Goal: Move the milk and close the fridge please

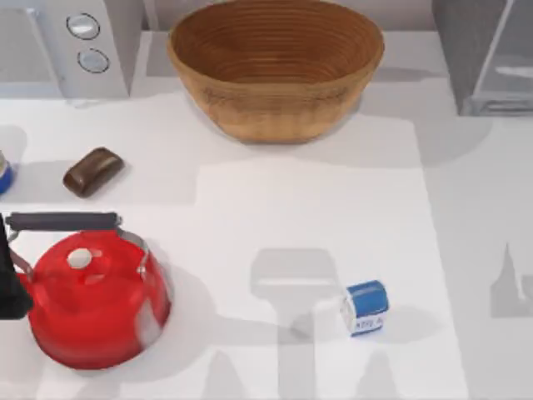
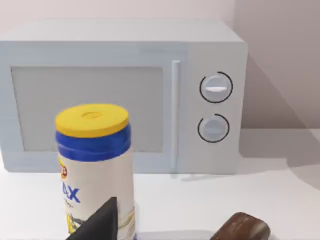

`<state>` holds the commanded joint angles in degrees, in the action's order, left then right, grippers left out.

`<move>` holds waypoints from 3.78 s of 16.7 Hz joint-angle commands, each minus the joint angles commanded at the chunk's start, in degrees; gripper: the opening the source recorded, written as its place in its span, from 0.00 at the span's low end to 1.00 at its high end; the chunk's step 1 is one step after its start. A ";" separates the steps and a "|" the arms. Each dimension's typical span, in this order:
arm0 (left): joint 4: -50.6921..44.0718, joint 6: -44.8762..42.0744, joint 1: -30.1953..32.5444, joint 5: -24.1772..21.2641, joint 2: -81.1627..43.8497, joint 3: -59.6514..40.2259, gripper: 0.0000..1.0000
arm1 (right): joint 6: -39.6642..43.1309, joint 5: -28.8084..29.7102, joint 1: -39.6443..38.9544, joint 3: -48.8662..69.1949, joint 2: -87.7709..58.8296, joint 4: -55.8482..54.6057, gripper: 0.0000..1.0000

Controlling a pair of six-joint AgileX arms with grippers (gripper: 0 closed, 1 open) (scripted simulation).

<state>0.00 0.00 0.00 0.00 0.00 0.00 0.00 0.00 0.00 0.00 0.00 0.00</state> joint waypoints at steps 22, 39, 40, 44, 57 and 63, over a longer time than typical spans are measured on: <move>0.00 0.00 0.00 0.00 0.00 0.00 1.00 | -1.04 53.18 -52.93 1.38 -44.01 -41.80 1.00; 0.00 0.00 0.00 0.00 0.00 0.00 1.00 | -11.75 54.90 -65.80 6.10 -91.85 -70.87 1.00; 0.00 0.00 0.00 0.00 0.00 0.00 1.00 | -12.79 54.83 -66.75 6.54 -96.35 -73.42 1.00; 0.00 0.00 0.00 0.00 0.00 0.00 1.00 | -16.13 54.29 -69.41 7.89 -109.03 -81.20 1.00; 0.00 0.00 0.00 0.00 0.00 0.00 1.00 | -14.05 48.27 -63.96 12.30 -116.36 -86.02 1.00; 0.00 0.00 0.00 0.00 0.00 0.00 1.00 | -12.85 45.83 -61.35 14.03 -118.24 -87.09 1.00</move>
<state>0.00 0.00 0.00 0.00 0.00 0.00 -12.85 45.83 -61.35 14.03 -118.24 -87.09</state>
